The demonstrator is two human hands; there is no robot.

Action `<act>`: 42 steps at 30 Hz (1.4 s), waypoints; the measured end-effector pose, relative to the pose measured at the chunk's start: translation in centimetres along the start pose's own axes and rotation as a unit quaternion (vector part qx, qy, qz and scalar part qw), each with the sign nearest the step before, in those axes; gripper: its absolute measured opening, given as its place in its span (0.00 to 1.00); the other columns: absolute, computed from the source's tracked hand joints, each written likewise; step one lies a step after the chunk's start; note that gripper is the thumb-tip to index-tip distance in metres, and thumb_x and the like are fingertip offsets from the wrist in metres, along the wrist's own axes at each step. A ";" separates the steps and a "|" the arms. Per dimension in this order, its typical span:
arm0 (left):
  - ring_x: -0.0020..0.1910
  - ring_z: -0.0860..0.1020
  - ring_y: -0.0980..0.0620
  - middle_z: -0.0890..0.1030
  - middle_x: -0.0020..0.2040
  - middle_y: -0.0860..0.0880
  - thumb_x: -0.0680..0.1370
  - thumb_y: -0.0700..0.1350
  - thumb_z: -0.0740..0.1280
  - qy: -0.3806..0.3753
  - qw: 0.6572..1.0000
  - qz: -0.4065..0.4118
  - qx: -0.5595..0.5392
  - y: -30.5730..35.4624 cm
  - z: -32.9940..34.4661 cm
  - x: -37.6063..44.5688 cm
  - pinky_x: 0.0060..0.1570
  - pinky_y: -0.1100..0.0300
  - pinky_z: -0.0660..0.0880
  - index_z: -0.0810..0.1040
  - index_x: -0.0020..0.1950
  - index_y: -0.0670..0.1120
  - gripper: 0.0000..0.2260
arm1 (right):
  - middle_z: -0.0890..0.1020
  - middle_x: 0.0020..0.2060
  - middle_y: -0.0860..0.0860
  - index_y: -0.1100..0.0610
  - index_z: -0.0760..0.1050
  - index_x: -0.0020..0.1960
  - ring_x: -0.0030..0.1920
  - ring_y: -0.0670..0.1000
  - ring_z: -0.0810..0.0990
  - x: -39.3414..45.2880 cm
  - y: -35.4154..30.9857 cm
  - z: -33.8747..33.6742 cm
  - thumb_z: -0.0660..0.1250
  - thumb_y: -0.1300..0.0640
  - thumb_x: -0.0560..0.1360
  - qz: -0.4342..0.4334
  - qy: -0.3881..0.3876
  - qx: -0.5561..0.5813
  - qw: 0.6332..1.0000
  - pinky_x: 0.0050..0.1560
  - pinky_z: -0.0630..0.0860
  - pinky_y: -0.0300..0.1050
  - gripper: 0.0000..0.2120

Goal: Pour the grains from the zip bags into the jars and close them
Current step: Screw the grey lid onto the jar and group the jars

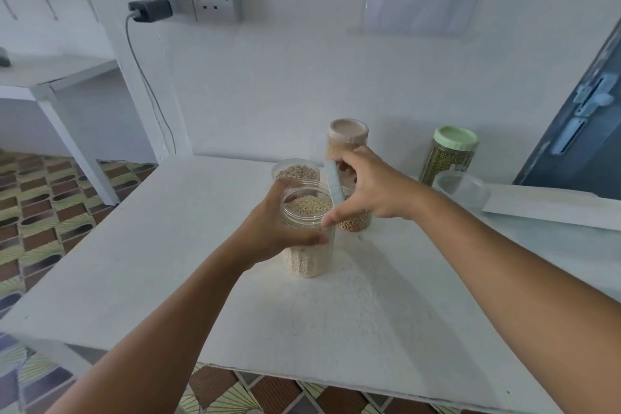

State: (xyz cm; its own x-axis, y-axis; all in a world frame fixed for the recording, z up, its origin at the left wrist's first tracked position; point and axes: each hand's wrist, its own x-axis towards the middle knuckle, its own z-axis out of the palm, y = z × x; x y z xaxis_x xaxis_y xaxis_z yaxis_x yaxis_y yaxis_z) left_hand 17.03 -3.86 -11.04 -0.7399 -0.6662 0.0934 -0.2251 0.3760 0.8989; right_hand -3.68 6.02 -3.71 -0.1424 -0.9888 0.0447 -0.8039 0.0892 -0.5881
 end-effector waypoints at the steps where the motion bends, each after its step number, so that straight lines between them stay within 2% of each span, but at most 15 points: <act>1: 0.68 0.76 0.61 0.78 0.67 0.62 0.60 0.59 0.86 -0.002 1.000 0.000 -0.003 -0.1 0.0 0.0 0.67 0.48 0.77 0.66 0.72 0.62 0.46 | 0.69 0.67 0.45 0.47 0.65 0.77 0.68 0.47 0.71 0.0 -0.2 -0.3 0.87 0.39 0.56 0.001 -0.010 0.010 1.000 0.69 0.71 0.46 0.56; 4: 0.69 0.75 0.59 0.78 0.67 0.63 0.60 0.59 0.87 -0.015 1.000 0.003 -0.017 -0.1 -0.1 0.0 0.68 0.47 0.76 0.66 0.73 0.63 0.47 | 0.75 0.65 0.39 0.45 0.69 0.76 0.67 0.44 0.74 0.0 -1.3 -0.5 0.86 0.38 0.58 -0.021 -0.036 0.012 0.999 0.66 0.75 0.45 0.51; 5: 0.69 0.75 0.58 0.78 0.67 0.63 0.61 0.57 0.87 -0.025 0.999 0.004 -0.024 0.1 -0.3 0.1 0.68 0.47 0.76 0.66 0.74 0.63 0.47 | 0.76 0.67 0.38 0.44 0.70 0.77 0.68 0.44 0.75 0.1 -1.7 -0.4 0.85 0.37 0.59 -0.028 -0.039 -0.002 0.999 0.66 0.74 0.45 0.50; 7: 0.67 0.78 0.55 0.79 0.66 0.58 0.65 0.50 0.86 -0.060 0.997 0.009 -0.044 0.3 -0.7 0.3 0.66 0.48 0.78 0.67 0.75 0.61 0.44 | 0.73 0.74 0.40 0.42 0.70 0.78 0.73 0.45 0.70 0.5 -2.6 0.1 0.83 0.32 0.58 -0.035 -0.038 -0.037 0.998 0.72 0.70 0.46 0.52; 10: 0.65 0.80 0.54 0.82 0.64 0.54 0.69 0.40 0.83 -0.104 0.993 0.020 -0.058 0.6 -1.3 0.5 0.63 0.52 0.79 0.70 0.74 0.57 0.39 | 0.72 0.73 0.41 0.41 0.69 0.78 0.74 0.46 0.68 1.1 -3.0 1.2 0.81 0.29 0.57 -0.039 -0.035 -0.082 0.995 0.73 0.68 0.49 0.53; 14: 0.65 0.80 0.55 0.82 0.64 0.54 0.68 0.42 0.84 -0.109 0.992 0.013 -0.056 0.1 -1.5 0.8 0.62 0.53 0.79 0.72 0.73 0.57 0.38 | 0.71 0.68 0.39 0.38 0.66 0.79 0.71 0.46 0.67 1.3 -2.8 2.1 0.81 0.30 0.58 -0.038 -0.054 -0.075 0.995 0.69 0.69 0.47 0.53; 19: 0.65 0.80 0.55 0.82 0.64 0.55 0.67 0.44 0.85 -0.098 0.994 0.010 -0.054 -0.2 -1.3 0.9 0.65 0.52 0.79 0.72 0.73 0.59 0.39 | 0.67 0.72 0.38 0.36 0.62 0.80 0.75 0.46 0.64 1.5 -3.0 1.3 0.78 0.28 0.61 -0.036 -0.090 -0.111 0.989 0.68 0.65 0.46 0.52; 23: 0.64 0.80 0.55 0.82 0.63 0.54 0.67 0.43 0.85 -0.095 0.994 0.007 -0.058 -0.3 -1.3 0.8 0.64 0.52 0.79 0.73 0.72 0.57 0.38 | 0.67 0.68 0.36 0.36 0.61 0.81 0.73 0.46 0.66 1.6 -3.4 1.2 0.78 0.29 0.63 -0.031 -0.102 -0.133 0.985 0.69 0.68 0.49 0.51; 27: 0.65 0.80 0.54 0.82 0.64 0.54 0.67 0.44 0.85 -0.094 0.993 0.009 -0.064 -0.3 -1.3 0.8 0.65 0.49 0.78 0.73 0.73 0.57 0.38 | 0.68 0.70 0.37 0.35 0.63 0.80 0.73 0.46 0.65 1.5 -3.3 1.2 0.81 0.31 0.61 -0.034 -0.095 -0.125 0.987 0.71 0.69 0.51 0.51; 32: 0.63 0.80 0.56 0.83 0.62 0.56 0.68 0.42 0.85 -0.095 0.993 0.022 -0.063 -0.1 -1.2 0.7 0.59 0.56 0.79 0.73 0.72 0.57 0.37 | 0.69 0.71 0.37 0.36 0.66 0.78 0.72 0.45 0.65 1.7 -4.1 1.1 0.83 0.35 0.61 -0.053 -0.102 -0.152 0.982 0.71 0.67 0.47 0.50; 36: 0.63 0.80 0.57 0.82 0.62 0.55 0.68 0.40 0.84 -0.095 0.992 0.027 -0.078 -0.1 -1.1 0.5 0.56 0.60 0.79 0.73 0.73 0.56 0.37 | 0.68 0.72 0.36 0.35 0.67 0.78 0.74 0.44 0.66 1.4 -3.6 1.4 0.82 0.35 0.62 -0.036 -0.090 -0.102 0.990 0.67 0.66 0.43 0.48; 42: 0.64 0.79 0.56 0.82 0.64 0.56 0.67 0.43 0.85 -0.096 0.992 0.031 -0.073 -0.4 -1.1 0.7 0.61 0.57 0.78 0.72 0.73 0.58 0.39 | 0.68 0.75 0.37 0.32 0.67 0.76 0.76 0.44 0.65 1.2 -3.0 1.5 0.81 0.32 0.62 -0.037 -0.088 -0.084 0.992 0.76 0.65 0.50 0.45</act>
State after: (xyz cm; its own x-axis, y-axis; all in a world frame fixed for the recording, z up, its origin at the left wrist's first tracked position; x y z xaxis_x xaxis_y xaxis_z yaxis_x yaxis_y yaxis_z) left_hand 17.27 -5.12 -10.85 -0.8595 -0.5049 0.0804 -0.0915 0.3067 0.9474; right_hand -0.56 4.41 -3.15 0.0123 -0.9976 -0.0674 -0.8950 0.0191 -0.4457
